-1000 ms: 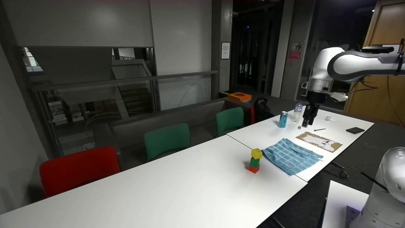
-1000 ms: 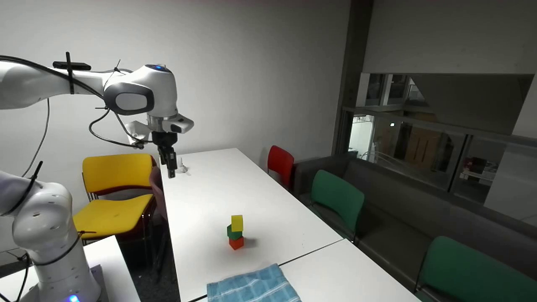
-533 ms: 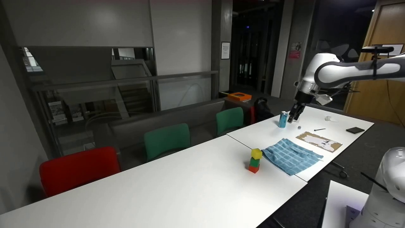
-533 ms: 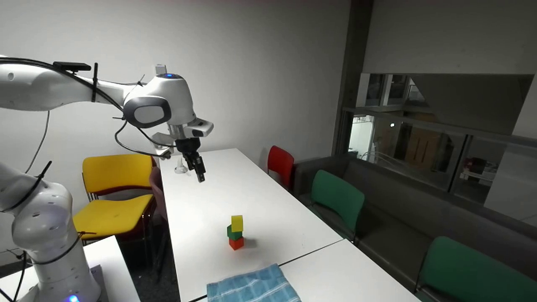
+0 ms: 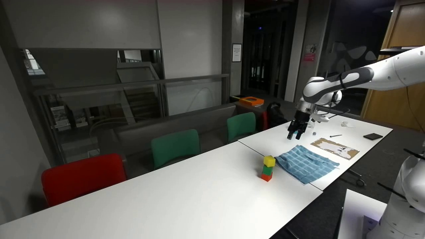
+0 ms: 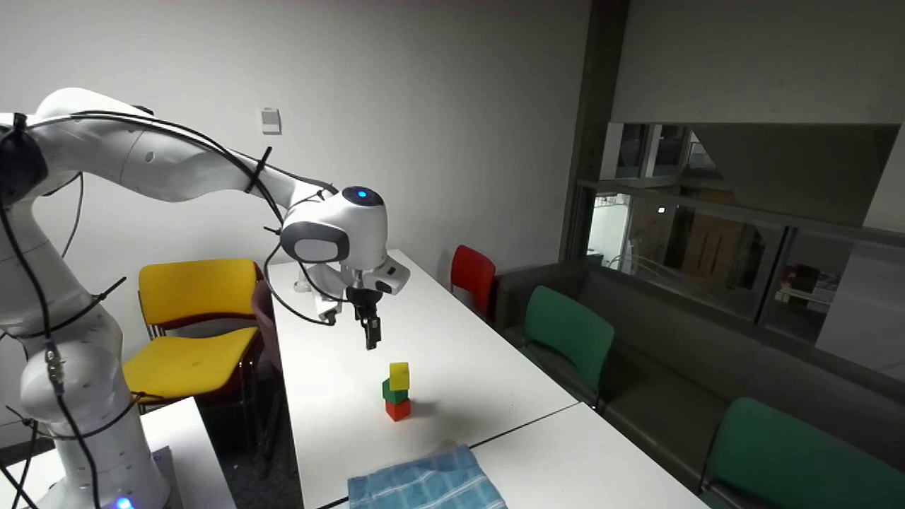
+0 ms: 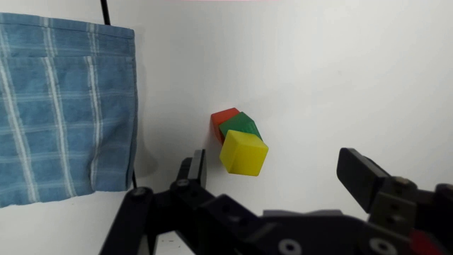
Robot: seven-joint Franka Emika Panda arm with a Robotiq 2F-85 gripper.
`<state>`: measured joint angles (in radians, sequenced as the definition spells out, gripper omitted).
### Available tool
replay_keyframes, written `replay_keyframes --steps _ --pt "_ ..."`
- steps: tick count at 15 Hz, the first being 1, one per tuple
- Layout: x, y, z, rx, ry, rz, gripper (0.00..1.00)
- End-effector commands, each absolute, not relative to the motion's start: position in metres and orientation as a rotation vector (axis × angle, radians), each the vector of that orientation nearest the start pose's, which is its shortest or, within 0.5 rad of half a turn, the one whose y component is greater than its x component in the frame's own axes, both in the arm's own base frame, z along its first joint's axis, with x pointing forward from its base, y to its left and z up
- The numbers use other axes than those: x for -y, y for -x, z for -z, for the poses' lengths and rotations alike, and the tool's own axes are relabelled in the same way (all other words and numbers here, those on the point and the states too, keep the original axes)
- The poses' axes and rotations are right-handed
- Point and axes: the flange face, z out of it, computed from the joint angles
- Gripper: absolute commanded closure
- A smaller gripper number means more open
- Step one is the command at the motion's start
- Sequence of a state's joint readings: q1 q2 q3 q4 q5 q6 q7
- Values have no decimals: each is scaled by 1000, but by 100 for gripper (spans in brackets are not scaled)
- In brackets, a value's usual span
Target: Unfold the cloth
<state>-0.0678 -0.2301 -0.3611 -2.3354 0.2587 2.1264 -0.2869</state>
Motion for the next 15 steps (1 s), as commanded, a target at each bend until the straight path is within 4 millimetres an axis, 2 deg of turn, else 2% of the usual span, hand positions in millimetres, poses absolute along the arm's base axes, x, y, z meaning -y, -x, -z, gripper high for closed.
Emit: replay_keyframes --steps 1,4,5,7,9,12,15 --pt "191 -438 -420 -342 2804 143 0" --pt "194 -442 -424 -289 2780 147 0" --pt "188 -443 -432 -322 2798 180 0" --pt "183 -456 -440 -499 2787 321 0" --pt "183 -472 -438 -624 2815 410 0" --pt "197 -488 -424 -842 2826 470 0" --pt "225 -488 -391 -1035 2857 357 0"
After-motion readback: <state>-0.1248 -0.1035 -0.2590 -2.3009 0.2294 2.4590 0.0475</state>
